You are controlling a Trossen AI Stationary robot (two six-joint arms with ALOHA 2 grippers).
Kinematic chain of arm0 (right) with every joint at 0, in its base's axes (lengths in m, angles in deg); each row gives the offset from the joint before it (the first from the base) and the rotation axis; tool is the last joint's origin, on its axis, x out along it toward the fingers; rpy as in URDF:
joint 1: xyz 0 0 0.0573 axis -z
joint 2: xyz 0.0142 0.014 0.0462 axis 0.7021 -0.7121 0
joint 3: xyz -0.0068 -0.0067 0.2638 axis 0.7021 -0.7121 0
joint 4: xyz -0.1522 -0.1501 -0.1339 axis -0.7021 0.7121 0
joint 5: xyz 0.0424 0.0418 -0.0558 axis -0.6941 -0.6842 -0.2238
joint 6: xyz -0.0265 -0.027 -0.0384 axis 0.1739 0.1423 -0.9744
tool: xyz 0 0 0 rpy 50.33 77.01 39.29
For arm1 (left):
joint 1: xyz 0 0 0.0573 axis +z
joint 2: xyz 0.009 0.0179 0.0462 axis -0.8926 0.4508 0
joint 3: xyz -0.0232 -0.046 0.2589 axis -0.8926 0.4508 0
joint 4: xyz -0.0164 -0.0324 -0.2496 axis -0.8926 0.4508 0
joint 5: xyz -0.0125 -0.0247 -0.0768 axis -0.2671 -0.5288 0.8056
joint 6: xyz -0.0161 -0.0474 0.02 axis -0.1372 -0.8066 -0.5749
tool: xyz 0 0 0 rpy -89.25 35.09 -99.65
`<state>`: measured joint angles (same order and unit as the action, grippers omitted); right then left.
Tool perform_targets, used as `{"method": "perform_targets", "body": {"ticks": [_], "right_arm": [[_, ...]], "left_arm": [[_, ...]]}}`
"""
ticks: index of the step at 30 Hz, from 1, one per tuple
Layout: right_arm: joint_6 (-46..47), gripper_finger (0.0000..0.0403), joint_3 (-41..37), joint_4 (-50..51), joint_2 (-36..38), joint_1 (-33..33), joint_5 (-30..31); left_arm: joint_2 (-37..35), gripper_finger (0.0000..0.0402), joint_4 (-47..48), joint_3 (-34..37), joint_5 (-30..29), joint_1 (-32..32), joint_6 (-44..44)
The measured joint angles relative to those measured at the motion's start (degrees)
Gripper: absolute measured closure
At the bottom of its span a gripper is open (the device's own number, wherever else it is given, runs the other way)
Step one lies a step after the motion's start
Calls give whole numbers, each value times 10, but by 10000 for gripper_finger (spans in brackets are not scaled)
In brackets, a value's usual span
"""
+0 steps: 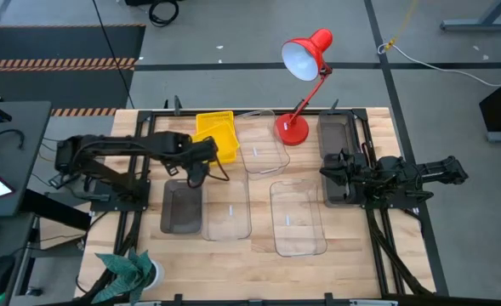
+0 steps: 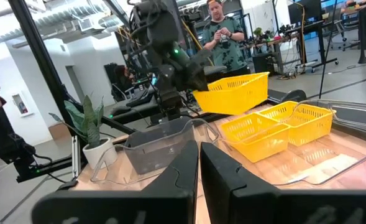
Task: Stack baskets by color
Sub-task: Stack the left yellow bin on the bottom right yellow bin
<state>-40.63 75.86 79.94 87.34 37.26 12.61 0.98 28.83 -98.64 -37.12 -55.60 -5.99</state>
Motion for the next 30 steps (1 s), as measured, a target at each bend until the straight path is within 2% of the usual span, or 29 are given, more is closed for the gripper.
{"method": "perform_targets", "body": {"ticks": [11,16,21,30], "right_arm": [[0,380,0,1,0,0,0],[0,380,0,0,0,0,0],[0,380,0,0,0,0,0],[0,380,0,0,0,0,0]], "left_arm": [[-3,394,-12,56,13,53,73],[-3,394,-91,92,3,55,137],[-2,394,-125,122,5,72,186],[-2,393,-171,133,12,83,216]]}}
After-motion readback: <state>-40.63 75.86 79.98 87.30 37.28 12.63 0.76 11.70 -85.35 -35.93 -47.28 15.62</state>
